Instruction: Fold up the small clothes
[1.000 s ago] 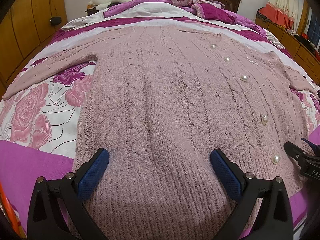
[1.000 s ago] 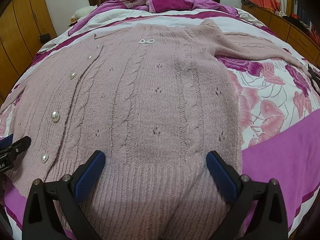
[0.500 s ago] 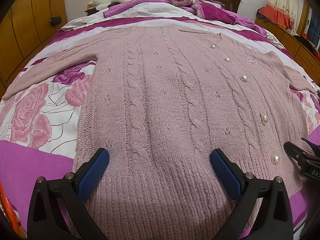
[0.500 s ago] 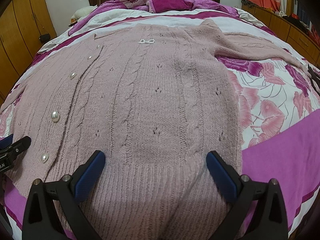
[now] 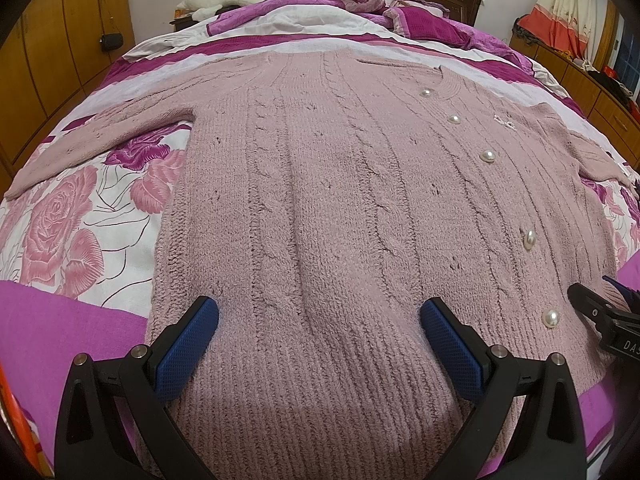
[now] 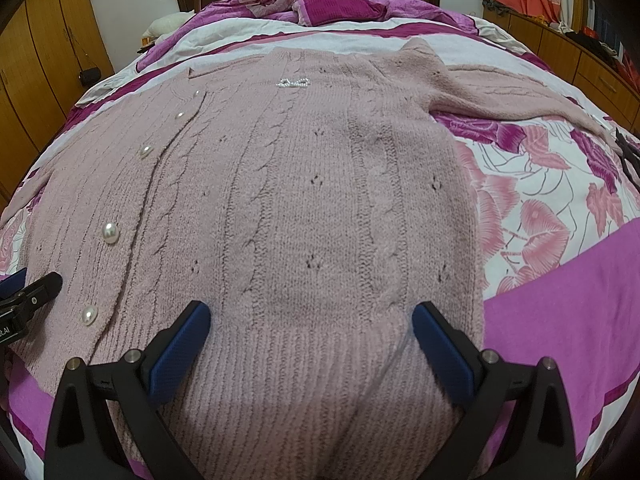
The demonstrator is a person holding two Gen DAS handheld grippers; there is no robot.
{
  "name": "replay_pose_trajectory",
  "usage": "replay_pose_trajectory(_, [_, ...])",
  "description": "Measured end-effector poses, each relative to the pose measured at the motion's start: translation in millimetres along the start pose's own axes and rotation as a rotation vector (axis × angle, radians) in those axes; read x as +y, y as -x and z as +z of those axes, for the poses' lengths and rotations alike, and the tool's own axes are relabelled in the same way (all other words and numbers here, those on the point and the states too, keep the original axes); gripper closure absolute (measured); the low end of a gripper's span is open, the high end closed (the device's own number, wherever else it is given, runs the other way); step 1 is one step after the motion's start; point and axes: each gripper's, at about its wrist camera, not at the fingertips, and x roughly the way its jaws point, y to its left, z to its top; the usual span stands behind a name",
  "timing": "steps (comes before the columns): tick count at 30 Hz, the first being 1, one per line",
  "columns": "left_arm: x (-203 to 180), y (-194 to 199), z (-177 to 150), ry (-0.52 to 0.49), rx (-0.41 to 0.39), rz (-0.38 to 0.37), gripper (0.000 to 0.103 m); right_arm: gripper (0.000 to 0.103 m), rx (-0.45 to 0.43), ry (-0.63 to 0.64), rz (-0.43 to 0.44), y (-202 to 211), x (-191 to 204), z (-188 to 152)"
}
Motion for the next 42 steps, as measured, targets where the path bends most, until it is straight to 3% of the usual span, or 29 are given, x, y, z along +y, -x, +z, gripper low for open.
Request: replay_pose_trajectory(42, [-0.4, 0.5, -0.4, -0.001, 0.003, 0.001, 0.018, 0.000, 0.014, -0.001, 0.000, -1.8, -0.9, 3.3])
